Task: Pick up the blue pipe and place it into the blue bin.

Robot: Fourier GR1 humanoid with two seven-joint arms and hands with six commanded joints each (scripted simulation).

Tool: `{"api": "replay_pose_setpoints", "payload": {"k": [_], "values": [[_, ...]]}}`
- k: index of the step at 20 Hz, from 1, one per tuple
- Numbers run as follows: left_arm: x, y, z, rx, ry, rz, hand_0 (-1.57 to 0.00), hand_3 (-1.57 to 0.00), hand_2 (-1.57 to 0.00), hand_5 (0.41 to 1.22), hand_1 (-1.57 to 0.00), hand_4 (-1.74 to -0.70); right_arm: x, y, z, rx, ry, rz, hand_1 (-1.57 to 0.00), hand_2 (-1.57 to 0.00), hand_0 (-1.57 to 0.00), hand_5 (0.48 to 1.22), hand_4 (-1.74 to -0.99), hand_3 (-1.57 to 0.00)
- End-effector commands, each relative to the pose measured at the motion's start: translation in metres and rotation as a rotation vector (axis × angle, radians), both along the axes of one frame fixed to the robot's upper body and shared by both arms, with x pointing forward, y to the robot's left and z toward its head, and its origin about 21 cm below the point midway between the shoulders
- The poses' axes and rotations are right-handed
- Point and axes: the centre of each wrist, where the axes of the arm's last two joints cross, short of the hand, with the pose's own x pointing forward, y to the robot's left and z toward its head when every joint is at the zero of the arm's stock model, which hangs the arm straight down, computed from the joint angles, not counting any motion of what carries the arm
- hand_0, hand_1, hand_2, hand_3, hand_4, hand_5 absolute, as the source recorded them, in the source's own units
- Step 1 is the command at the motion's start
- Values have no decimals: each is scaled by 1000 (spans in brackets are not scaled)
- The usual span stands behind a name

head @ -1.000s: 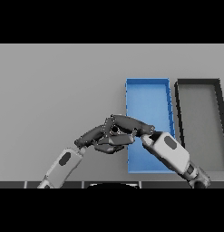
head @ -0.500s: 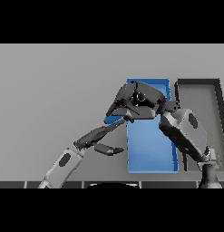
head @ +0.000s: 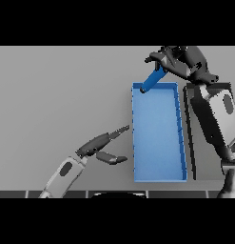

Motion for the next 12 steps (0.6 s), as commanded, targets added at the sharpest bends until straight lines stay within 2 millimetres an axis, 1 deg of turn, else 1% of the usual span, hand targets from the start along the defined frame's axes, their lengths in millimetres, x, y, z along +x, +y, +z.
{"api": "replay_pose_setpoints", "payload": {"k": [1, 2, 3, 4, 5, 6, 7, 9, 11, 12], "values": [[0, -1, 1, 4, 8, 4, 1, 1, 1, 489, 1, -906, 5, -6, -12, -7, 38, -26, -1571, -1571, -1571, 1124, -1739, -1571], [1, -2, 0, 6, 9, 2, 1, 1, 1, 489, 1, -902, 9, -16, -28, -18, 88, -68, -1571, -1571, -1571, 1120, -1739, -1571], [-1, -2, 0, -3, -2, -4, 1, 1, 1, 489, 1, -898, 10, -20, -40, -33, 135, -98, -1571, -1571, -1571, 1117, -1740, -1571], [3, -3, 4, 4, -5, 5, 1, 1, 1, 487, 1, -893, 10, -22, -54, -41, 174, -113, -1571, -1571, -1571, 1121, -1740, -1571], [3, -2, 4, 6, 7, 10, 1, 1, 1, 483, 1, -894, 8, -26, -66, -60, 213, -138, -1571, -1571, -1571, 1122, -1740, -1571], [1, 0, -1, 10, 17, 14, 1, 1, 1, 478, 1, -893, 5, -31, -80, -84, 265, -168, -1571, -1571, -1571, 1121, -1740, -1571], [1, -4, 1, -1, 17, 12, 1, 1, 1, 474, 1, -890, 3, -35, -91, -94, 311, -191, -1571, -1571, -1571, 1120, -1740, -1571], [1, 0, 2, -8, 8, 2, 1, 1, 1, 470, 1, -887, -1, -34, -110, -107, 411, -225, -1571, -1571, -1571, 1120, -1741, -1571], [2, -3, 3, -11, 2, 7, 1, 1, 1, 464, 1, -883, -9, -42, -135, -151, 525, -250, -1571, -1571, -1571, 1120, -1741, -1571], [-1, -4, 2, -7, 5, 2, 1, 1, 1, 463, 1, -881, -12, -40, -144, -179, 587, -260, -1571, -1571, -1571, 1122, -1741, -1571]]}}
